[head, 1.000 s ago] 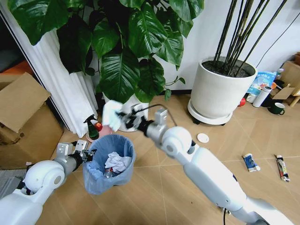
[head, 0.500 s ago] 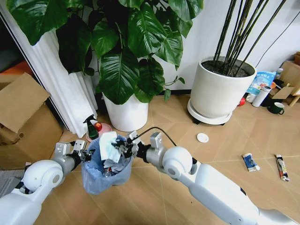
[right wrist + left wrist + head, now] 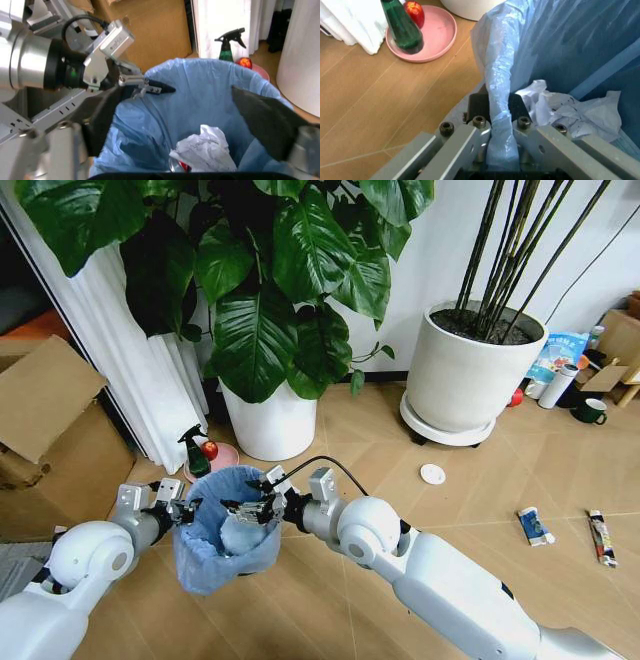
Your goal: Pick up the trash bin and place the garbage on the floor into it.
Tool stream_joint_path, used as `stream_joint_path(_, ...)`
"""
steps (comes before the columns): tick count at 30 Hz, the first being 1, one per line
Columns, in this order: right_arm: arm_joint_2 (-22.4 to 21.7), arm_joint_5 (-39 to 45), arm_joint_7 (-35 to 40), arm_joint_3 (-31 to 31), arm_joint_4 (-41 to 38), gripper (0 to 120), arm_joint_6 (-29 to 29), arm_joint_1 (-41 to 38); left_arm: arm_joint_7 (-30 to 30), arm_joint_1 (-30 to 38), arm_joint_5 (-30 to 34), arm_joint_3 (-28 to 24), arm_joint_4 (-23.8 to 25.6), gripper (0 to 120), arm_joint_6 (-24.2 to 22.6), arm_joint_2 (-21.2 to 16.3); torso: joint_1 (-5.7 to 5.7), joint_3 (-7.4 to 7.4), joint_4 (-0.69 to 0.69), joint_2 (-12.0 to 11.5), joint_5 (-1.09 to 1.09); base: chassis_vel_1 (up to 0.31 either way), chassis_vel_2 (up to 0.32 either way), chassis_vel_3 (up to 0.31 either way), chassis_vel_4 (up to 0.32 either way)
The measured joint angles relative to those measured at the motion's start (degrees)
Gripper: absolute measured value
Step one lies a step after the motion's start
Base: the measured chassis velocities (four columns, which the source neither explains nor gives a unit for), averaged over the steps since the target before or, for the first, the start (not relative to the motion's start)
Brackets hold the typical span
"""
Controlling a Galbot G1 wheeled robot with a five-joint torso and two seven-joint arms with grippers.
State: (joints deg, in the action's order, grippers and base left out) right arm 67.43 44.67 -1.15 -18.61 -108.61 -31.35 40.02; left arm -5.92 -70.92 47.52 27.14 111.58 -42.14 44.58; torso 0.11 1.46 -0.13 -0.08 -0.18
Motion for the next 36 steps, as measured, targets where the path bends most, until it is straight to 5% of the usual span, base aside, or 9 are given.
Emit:
stream_joint_path(4,0.7,-0.3,0.5,2.0,-0.4,98,1.3,0.2,-0.2,-0.1,-0.1,0.0,0.1,0,0.0,0.2,0.00,0.00,0.00,0.0,0.00,0.000,0.000,0.000,0.000)
stream_joint_path(11,-0.4,-0.3,1.2,7.1,-0.9,100,1.7,1.0,-0.4,-0.6,-0.4,0.4,0.3,0,0.0,0.4,0.00,0.00,0.02,0.0,0.01,0.000,0.000,0.000,0.000)
stream_joint_path(19,-12.2,-8.3,-11.2,29.2,-1.0,100,5.4,18.0,-0.2,-1.5,-1.1,1.0,0.9,0,0.0,1.5,0.00,0.00,-0.03,0.0,0.03,0.000,0.000,0.000,0.000)
stream_joint_path(27,-13.8,-17.3,-20.5,45.2,4.4,100,9.9,32.9,1.0,-2.2,-2.3,0.9,1.0,0,0.0,2.4,0.00,0.00,-0.01,0.0,0.04,0.000,0.000,0.000,0.000)
stream_joint_path(36,-12.4,-26.8,-25.5,54.1,17.5,100,13.6,40.8,1.6,-2.5,-2.5,0.3,1.6,0,0.0,3.1,0.00,0.00,0.00,0.0,0.03,0.000,0.000,0.000,0.000)
